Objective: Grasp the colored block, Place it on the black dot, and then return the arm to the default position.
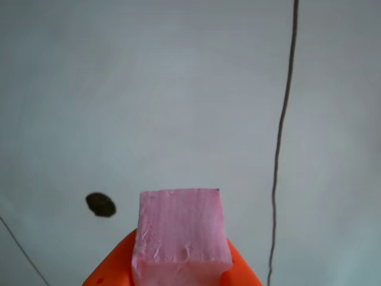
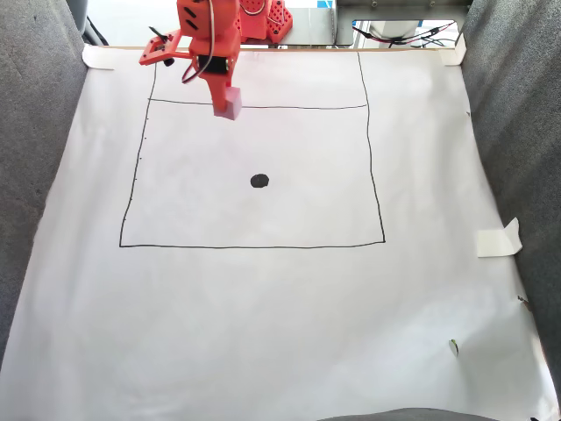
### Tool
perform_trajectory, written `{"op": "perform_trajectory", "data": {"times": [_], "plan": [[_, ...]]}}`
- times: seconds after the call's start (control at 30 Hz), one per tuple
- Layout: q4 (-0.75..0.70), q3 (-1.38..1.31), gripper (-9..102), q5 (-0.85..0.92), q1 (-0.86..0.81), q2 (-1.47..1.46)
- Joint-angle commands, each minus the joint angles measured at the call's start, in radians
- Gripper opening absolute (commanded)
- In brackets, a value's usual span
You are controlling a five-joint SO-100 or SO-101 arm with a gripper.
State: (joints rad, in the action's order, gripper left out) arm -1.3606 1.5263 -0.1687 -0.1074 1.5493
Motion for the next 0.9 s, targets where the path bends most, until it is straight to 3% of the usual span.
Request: {"op": "perform_trajectory", "data": {"times": [0.0, 0.4, 0.87], "plan": [[-0.054, -0.161, 0, -0.046, 0.031, -0.057], [-0.201, -0.482, 0, -0.133, 0.103, -0.348], [-0.393, -1.035, 0, -0.183, 0.167, -0.655]]}}
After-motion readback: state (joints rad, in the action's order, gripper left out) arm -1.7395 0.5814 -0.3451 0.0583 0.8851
